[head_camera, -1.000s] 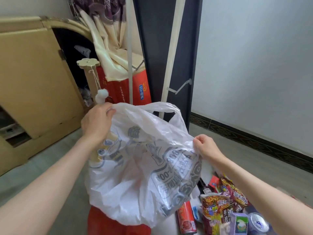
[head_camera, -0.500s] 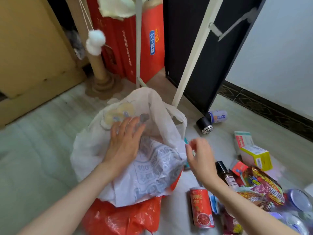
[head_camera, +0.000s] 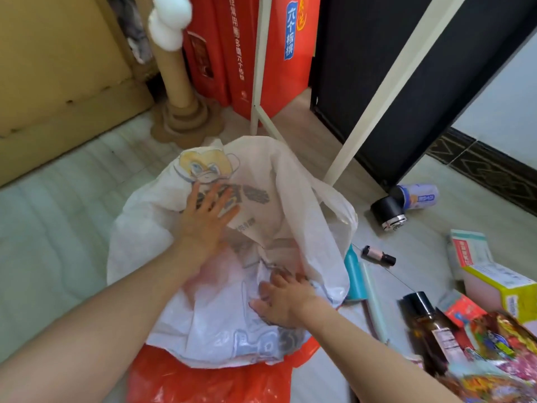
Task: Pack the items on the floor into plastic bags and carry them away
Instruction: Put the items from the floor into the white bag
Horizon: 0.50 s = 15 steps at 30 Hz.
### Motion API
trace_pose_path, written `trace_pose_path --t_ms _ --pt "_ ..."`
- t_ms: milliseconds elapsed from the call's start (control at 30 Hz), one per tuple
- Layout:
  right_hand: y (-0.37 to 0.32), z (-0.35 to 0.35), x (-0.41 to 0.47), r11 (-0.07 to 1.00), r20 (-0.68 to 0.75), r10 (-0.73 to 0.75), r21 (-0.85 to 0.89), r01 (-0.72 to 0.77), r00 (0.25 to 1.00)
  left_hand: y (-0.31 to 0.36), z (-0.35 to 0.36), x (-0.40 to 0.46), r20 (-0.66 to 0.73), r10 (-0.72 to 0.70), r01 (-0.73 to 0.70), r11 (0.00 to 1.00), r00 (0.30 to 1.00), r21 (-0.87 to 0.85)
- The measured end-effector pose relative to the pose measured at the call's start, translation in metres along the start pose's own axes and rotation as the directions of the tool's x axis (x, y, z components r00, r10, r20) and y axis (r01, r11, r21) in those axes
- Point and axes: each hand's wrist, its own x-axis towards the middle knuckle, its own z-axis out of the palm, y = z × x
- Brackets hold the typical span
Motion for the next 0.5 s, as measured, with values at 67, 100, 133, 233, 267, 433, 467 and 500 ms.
trace_pose_path --t_ms 67,100,133,233,267,433,467,500 --pt "0.0 0.003 -0.006 0.999 -0.077 -0.037 0.01 0.038 0.996 0.005 0.001 0.0 0.162 -0.013 0.006 0.999 0.987 0.041" --pt "0.001 0.001 -0.011 0.997 -0.164 -0.062 0.023 0.067 0.985 0.01 -0.003 -0.001 0.203 0.005 -0.007 1.0 0.979 0.006" --pt "0.002 -0.002 -0.019 0.994 -0.249 -0.089 0.041 0.102 0.964 0.015 -0.012 -0.006 0.214 0.018 -0.008 0.999 0.977 -0.046" --pt "0.01 -0.014 -0.059 0.968 -0.399 -0.207 0.047 0.246 0.893 0.028 -0.034 -0.032 0.01 0.02 -0.017 0.972 1.0 -0.232" --pt "0.018 -0.016 -0.075 0.963 -0.419 -0.229 0.034 0.267 0.879 0.033 -0.042 -0.042 -0.126 0.019 -0.05 0.965 0.992 -0.256" --pt "0.09 -0.005 -0.17 0.978 -0.547 -0.199 -0.059 0.199 0.813 0.089 -0.086 -0.077 -0.44 0.123 -0.272 0.916 0.889 -0.295" --pt "0.106 0.001 -0.188 0.987 -0.53 -0.158 -0.051 0.155 0.833 0.106 -0.094 -0.08 -0.455 0.162 -0.322 0.898 0.876 -0.3" --pt "0.123 0.008 -0.205 0.993 -0.528 -0.112 -0.029 0.113 0.842 0.123 -0.101 -0.083 -0.453 0.2 -0.366 0.875 0.869 -0.316"
